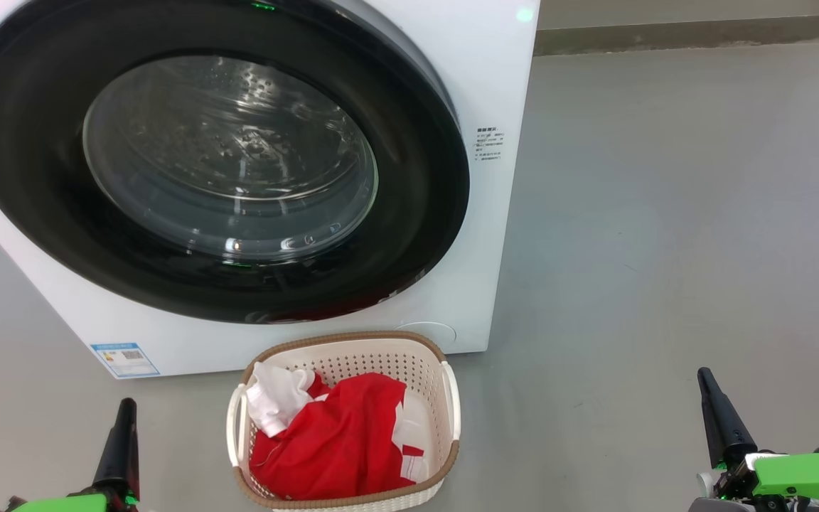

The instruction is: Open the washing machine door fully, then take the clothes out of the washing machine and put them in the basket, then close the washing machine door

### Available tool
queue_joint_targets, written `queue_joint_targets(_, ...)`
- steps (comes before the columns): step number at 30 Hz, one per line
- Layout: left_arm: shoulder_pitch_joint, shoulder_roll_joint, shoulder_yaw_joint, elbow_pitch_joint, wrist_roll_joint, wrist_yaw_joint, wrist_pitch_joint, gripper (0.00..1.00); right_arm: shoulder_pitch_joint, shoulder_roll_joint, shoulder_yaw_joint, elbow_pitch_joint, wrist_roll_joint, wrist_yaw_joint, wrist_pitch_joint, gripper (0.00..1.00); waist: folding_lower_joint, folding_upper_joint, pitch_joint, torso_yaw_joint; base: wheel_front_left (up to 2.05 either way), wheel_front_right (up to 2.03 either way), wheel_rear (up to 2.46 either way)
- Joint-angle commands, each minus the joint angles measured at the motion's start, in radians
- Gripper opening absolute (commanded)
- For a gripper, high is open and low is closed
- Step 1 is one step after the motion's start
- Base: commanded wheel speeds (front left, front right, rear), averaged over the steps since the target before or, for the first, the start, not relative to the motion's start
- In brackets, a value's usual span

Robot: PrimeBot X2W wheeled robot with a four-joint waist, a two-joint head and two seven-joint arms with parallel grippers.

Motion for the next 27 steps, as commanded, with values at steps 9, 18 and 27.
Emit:
queue_joint_targets(9,-0.038,0.021,0.026,-0.019,-0.004,-0.003,0.006,0.0,-0.041,-0.004,0.024,-0.03,0.004,-0.001,0.008,0.0,0.0,0.0,0.0,0.0,0.0,0.0,0.0)
queue_joint_targets(18,-0.038,0.021,0.026,-0.019,-0.004,-0.003,0.006,0.0,-0.041,-0.004,0.024,-0.03,0.004,-0.001,0.008,0.0,0.0,0.0,0.0,0.0,0.0,0.0,0.0)
queue_joint_targets(27,-0.038,0.021,0.026,-0.019,-0.004,-0.003,0.006,0.0,-0.041,-0.004,0.024,-0.03,0.004,-0.001,0.008,0.0,0.0,0.0,0.0,0.0,0.0,0.0,0.0)
